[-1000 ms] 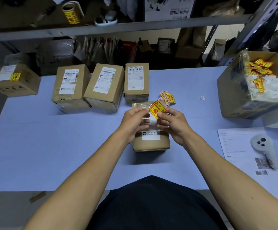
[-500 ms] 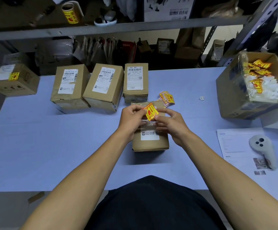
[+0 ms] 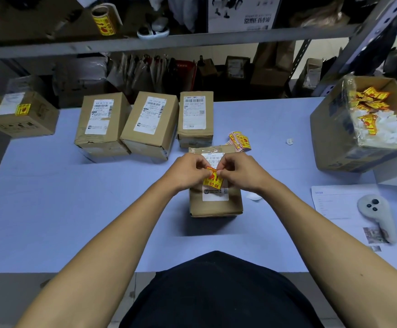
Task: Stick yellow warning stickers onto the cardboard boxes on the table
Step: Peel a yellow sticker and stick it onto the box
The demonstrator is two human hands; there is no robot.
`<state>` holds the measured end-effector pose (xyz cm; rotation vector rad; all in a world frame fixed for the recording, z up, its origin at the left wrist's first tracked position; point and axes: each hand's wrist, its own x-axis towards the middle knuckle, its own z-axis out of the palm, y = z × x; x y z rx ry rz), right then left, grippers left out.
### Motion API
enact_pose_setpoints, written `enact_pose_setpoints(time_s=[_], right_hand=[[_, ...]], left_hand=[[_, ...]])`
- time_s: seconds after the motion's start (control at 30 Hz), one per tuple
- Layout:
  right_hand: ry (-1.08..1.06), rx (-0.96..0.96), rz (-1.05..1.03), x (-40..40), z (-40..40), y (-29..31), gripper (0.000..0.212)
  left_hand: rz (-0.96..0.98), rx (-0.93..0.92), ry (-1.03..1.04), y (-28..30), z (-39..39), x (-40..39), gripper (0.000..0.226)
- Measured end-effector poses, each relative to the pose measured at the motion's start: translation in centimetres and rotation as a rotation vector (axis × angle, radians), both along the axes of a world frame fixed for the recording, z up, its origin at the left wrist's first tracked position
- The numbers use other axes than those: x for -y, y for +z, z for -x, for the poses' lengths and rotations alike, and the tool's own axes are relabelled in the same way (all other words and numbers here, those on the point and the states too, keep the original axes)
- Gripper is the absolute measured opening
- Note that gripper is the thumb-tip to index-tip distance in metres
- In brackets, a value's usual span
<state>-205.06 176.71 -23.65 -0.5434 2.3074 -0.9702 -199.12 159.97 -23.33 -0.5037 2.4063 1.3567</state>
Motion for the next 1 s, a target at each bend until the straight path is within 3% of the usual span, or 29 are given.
enact_pose_setpoints(time_s=[0.03, 0.1, 0.2, 0.37, 0.47, 0.57, 0.67, 0.83, 0.93, 1.0], right_hand=[[-0.030, 0.000, -0.005, 0.1, -0.1, -0.2, 0.004], [-0.120, 0.032, 0.005, 0.2, -0.2, -0.6, 0.006], [-0.300, 0.192, 0.119, 0.0, -0.7, -1.1, 0.011], [-0.715, 0.693, 0.569, -0.3, -1.0, -0.7, 0.010], [-0.752, 0.810, 0.672, -0.1, -1.5, -0.9, 0.011], [-0.762, 0.823, 0.698, 0.1, -1.9, -1.1, 0.013], [-0.759, 0.803, 0.678, 0.1, -2.0, -1.2, 0.013], [-0.693, 0.594, 0.416, -0.2, -1.8, -0.7, 0.010], [-0.686, 0.510, 0.381, -0.6, -1.3, -0.3, 0.019], [-0.573, 0.443, 0.356, -0.9, -0.9, 0.1, 0.019]], left_hand=[[0.039, -0.016, 0.016, -0.1, 0.0, -0.2, 0.005], [0.103, -0.045, 0.065, -0.5, 0.0, -1.0, 0.025], [0.046, -0.025, 0.200, -0.6, 0.0, -1.4, 0.052], [-0.404, 0.143, 0.319, -0.4, -0.7, -1.8, 0.017], [-0.669, 0.166, 0.504, -0.5, -0.7, -2.6, 0.004], [-0.779, 0.142, 0.625, -0.7, -0.6, -3.1, 0.008], [-0.729, 0.088, 0.642, -0.7, -0.5, -3.3, 0.007], [-0.480, 0.012, 0.558, -0.5, -0.4, -2.9, 0.010], [-0.351, -0.003, 0.401, 0.1, -0.3, -2.3, 0.017], [-0.292, 0.028, 0.255, 0.7, -0.3, -1.7, 0.020]])
